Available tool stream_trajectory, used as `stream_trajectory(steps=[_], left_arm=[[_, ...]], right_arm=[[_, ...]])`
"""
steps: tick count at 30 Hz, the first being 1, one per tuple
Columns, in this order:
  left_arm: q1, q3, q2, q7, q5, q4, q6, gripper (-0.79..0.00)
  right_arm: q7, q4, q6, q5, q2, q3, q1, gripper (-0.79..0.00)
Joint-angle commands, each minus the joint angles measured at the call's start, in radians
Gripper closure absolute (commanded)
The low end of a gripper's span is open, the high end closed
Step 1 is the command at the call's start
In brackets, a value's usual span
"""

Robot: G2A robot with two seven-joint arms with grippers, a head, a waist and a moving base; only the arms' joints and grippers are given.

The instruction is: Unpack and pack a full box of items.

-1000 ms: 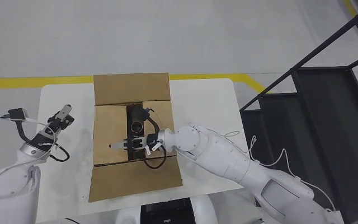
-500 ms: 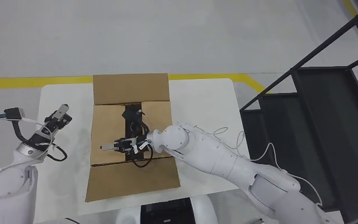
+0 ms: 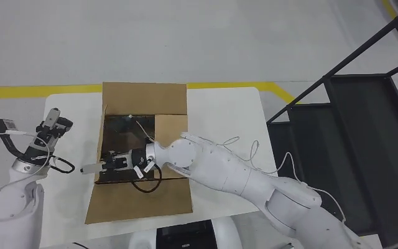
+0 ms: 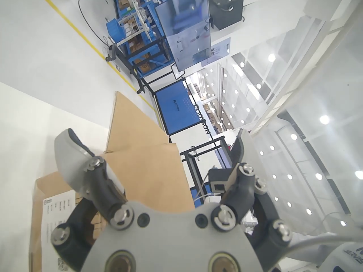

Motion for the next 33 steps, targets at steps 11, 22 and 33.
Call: stream_trajectory(steps=[11, 22, 33], left_arm=[[-0.003, -0.072, 0.007, -0.103, -0.163, -0.065, -0.022, -0.785], [-0.067, -0.022, 0.024, -0.246, -0.012, 0.082, 0.097, -0.785], [-0.078, 0.024, 0.025, -0.206, 0.097, 0.209, 0.178, -0.785]], right_arm=[[0.060, 0.374, -0.150, 0.129, -0.253, -0.143, 0.111, -0.785], [0.113, 0.602, -0.219, 0.148, -0.382, -0.143, 0.137, -0.785], [0.056, 0.660, -0.305, 0.095, -0.329, -0.018, 0.182, -0.785]])
